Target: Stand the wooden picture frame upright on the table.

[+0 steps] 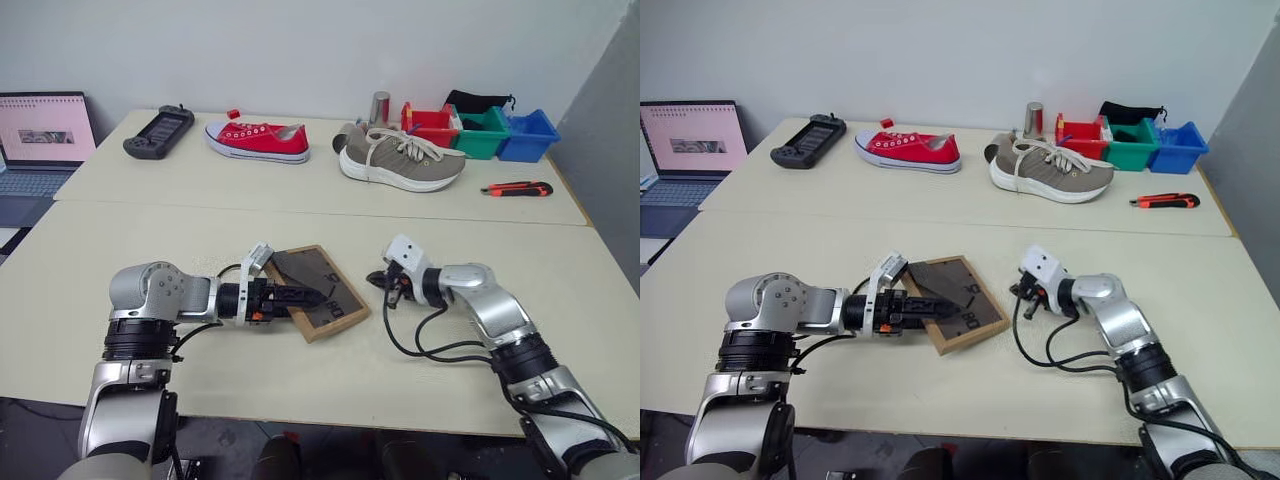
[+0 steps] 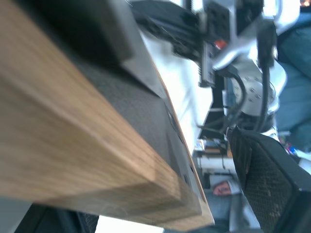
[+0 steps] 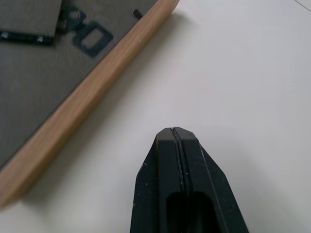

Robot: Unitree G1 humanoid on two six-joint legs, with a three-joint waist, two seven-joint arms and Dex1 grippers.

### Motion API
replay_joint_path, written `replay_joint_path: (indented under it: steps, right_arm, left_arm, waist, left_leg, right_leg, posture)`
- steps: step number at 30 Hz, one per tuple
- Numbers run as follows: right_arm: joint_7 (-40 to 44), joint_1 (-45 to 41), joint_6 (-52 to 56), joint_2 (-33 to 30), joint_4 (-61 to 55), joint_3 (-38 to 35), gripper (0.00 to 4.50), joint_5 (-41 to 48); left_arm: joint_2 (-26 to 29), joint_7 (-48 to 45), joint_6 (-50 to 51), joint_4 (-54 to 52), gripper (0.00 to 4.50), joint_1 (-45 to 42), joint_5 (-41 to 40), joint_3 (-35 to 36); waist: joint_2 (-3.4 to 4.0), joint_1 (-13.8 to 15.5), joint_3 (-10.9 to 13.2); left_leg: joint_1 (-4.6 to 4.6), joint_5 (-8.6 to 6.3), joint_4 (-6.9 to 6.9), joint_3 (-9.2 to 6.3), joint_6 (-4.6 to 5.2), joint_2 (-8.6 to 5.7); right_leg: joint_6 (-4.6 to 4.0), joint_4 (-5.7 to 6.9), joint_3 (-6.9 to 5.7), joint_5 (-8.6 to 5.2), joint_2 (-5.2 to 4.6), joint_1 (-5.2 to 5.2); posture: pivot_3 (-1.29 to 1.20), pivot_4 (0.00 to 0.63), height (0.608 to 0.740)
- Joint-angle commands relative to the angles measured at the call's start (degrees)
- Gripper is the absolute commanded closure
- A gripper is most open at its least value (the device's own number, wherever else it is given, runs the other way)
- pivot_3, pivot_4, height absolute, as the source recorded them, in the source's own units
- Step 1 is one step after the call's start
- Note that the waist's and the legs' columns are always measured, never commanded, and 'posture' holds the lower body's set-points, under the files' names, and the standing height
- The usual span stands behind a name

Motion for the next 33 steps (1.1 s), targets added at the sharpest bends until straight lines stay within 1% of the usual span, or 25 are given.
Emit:
replay_joint_path:
  steps: [1, 3, 4, 7, 9, 12, 16, 19, 26, 33]
  right_arm:
    - [7.5, 4.1, 2.4, -8.1, -11.0, -3.0, 4.5, 4.2]
    - [14.4, 8.2, 4.4, -14.8, -18.6, -3.2, 4.5, 8.3]
    - [16.5, 9.5, 5.1, -17.0, -21.2, -3.3, 4.5, 9.7]
    - [18.4, 10.5, 12.0, -18.3, -29.9, -3.1, 4.5, 16.4]
    - [16.6, 9.1, 13.9, -15.9, -32.5, -0.3, 4.5, 16.8]
    - [14.5, 7.1, 15.0, -11.4, -33.3, 5.1, 4.5, 15.9]
    - [12.3, 4.1, 12.6, -6.5, -28.7, 10.8, 4.5, 12.1]
    - [12.3, 2.9, 11.0, -4.3, -26.0, 13.8, 4.5, 11.0]
    - [11.3, 0.1, 7.6, 0.6, -19.4, 16.2, 4.5, 8.8]
    - [9.9, -2.2, 3.8, 5.6, -12.1, 16.6, 4.5, 6.5]
  left_arm:
    - [0.0, 2.6, 0.3, 0.5, 0.59, -1.5, -0.4, 3.4]
    - [0.2, 3.5, -0.5, 1.9, 0.59, -2.2, 0.6, 3.8]
    - [0.3, 3.6, -0.8, 2.3, 0.59, -2.5, 0.9, 3.9]
    - [-0.4, 5.1, -2.2, 4.8, 0.59, -3.6, 2.1, 4.2]
    - [-0.6, 4.9, -2.9, 5.3, 0.59, -4.2, 2.2, 3.5]
    - [-0.7, 4.3, -3.4, 5.7, 0.59, -4.6, 2.4, 2.5]
    - [-0.1, 3.4, -3.8, 5.9, 0.59, -4.8, 2.3, 1.4]
    - [0.0, 3.2, -3.7, 5.9, 0.59, -5.0, 2.3, 1.4]
    - [0.1, 3.1, -3.4, 5.3, 0.59, -4.7, 2.0, 1.4]
    - [0.1, 3.3, -2.8, 4.4, 0.59, -4.2, 1.7, 1.7]
  waist:
    - [0.0, 0.3, 0.0]
    - [-0.01, 0.5, 0.0]
    - [-0.01, 0.6, 0.0]
    - [-0.03, 0.1, 0.0]
    - [-0.03, -0.3, 0.0]
    - [-0.04, -0.4, 0.0]
    - [-0.03, -0.1, 0.0]
    - [-0.04, 0.0, 0.0]
    - [-0.03, 0.0, 0.0]
    - [-0.03, 0.0, 0.0]
  left_leg:
    - [0.0, 0.0, 0.0, -0.02, 0.0, 0.0]
    - [-0.01, -0.01, -0.02, -0.01, 0.0, 0.0]
    - [-0.02, 0.0, -0.02, -0.01, 0.0, -0.03]
    - [0.06, -0.01, -0.06, 0.0, 0.01, 0.01]
    - [0.09, -0.01, -0.04, -0.03, 0.02, 0.02]
    - [0.12, 0.0, -0.02, -0.06, 0.03, 0.02]
    - [0.01, 0.0, -0.01, -0.07, 0.02, -0.01]
    - [-0.02, 0.0, -0.01, -0.06, 0.01, -0.02]
    - [-0.01, 0.0, -0.02, -0.08, 0.01, -0.01]
    - [-0.01, 0.0, -0.02, -0.1, 0.0, 0.0]
  right_leg:
    - [0.0, 0.0, -0.02, 0.0, 0.0, 0.01]
    - [0.0, -0.05, -0.02, 0.0, 0.0, 0.02]
    - [0.0, -0.07, -0.01, 0.0, 0.0, 0.01]
    - [0.02, -0.09, 0.02, -0.01, 0.03, 0.02]
    - [0.04, -0.05, 0.04, -0.02, 0.06, 0.02]
    - [0.21, -0.01, 0.04, -0.12, 0.08, 0.02]
    - [0.07, -0.05, 0.0, -0.04, 0.04, -0.01]
    - [0.06, -0.07, 0.0, -0.03, 0.01, -0.01]
    - [0.06, -0.05, -0.05, -0.04, 0.02, -0.01]
    - [0.06, -0.05, -0.06, -0.03, 0.02, -0.02]
  posture:
    - [0.0, 0.15, 0.74]
    - [0.0, 0.15, 0.74]
    - [0.0, 0.15, 0.74]
    - [0.0, 0.15, 0.74]
    - [0.0, 0.15, 0.74]
    - [0.0, 0.15, 0.74]
    - [0.0, 0.15, 0.74]
    - [0.0, 0.15, 0.74]
    - [0.0, 0.15, 0.74]
    - [0.0, 0.15, 0.74]
